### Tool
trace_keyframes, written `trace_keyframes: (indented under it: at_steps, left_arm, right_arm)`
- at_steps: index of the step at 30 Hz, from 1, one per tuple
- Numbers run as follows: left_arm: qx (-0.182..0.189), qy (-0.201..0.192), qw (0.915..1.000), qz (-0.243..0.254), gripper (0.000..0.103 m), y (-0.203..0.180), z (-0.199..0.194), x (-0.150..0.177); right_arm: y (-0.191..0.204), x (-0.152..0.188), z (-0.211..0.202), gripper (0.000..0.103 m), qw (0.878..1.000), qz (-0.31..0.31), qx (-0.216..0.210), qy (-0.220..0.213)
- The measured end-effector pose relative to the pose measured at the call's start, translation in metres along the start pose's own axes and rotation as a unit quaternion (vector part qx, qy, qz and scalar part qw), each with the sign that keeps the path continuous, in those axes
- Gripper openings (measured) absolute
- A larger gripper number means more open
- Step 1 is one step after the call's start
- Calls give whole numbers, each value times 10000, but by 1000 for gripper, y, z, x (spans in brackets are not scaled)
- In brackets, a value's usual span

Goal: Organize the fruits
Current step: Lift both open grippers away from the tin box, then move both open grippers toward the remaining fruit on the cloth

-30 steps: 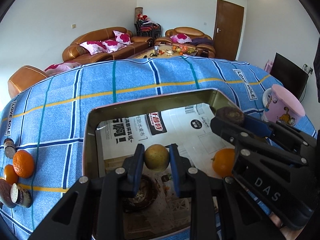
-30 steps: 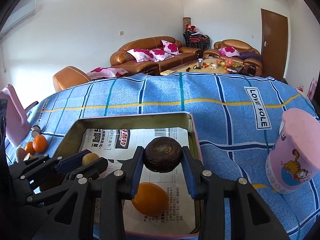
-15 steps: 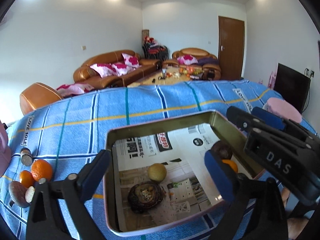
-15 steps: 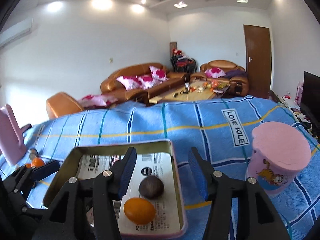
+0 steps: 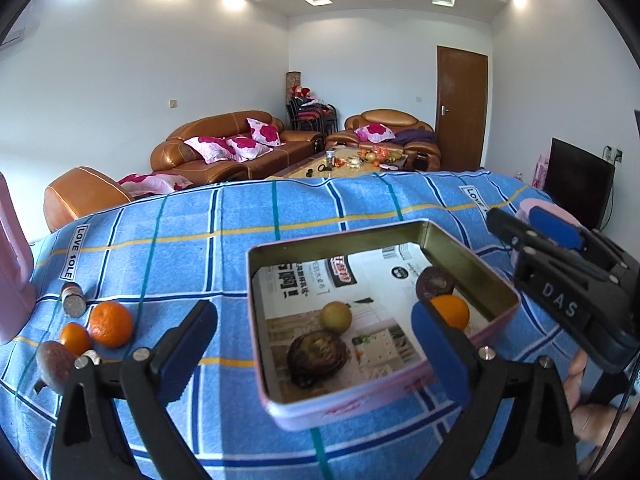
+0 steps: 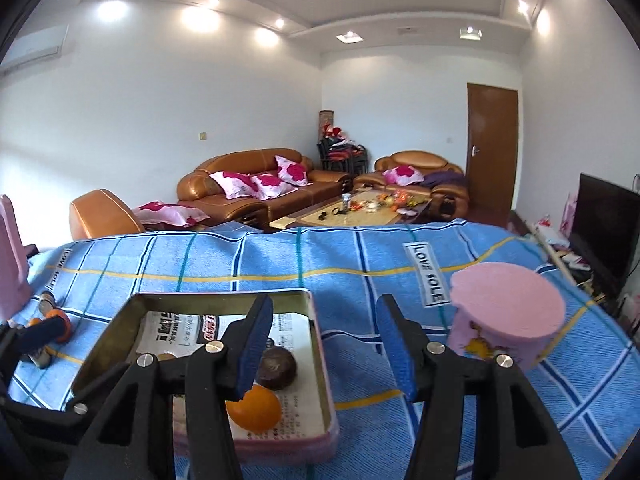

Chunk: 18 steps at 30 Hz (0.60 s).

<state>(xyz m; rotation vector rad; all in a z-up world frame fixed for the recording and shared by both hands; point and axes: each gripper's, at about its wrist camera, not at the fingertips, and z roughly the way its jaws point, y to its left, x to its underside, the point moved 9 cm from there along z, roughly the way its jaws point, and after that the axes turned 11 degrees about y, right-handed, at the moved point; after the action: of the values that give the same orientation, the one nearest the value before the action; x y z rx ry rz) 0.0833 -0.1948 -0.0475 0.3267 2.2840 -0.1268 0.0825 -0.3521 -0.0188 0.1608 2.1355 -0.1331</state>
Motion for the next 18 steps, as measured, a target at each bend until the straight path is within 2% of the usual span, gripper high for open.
trace_keyframes:
  at_steps: [7, 11, 15, 18]
  left_arm:
    - [-22, -52, 10000, 59, 100, 22, -19, 7]
    - [-119, -106, 9999, 5, 100, 45, -28, 7]
    - [-338, -148, 9993, -26, 100, 73, -33, 8]
    - [-462, -132, 9988, -89, 100, 92, -34, 9]
  right_arm:
    - [-30, 14, -25, 56, 9993, -25, 357, -75]
    - [-34, 20, -25, 56, 9986, 109, 489, 146]
    - [-9, 20, -26, 56, 9990, 346, 106, 274]
    - [30, 12, -29, 56, 9985, 291, -276, 369]
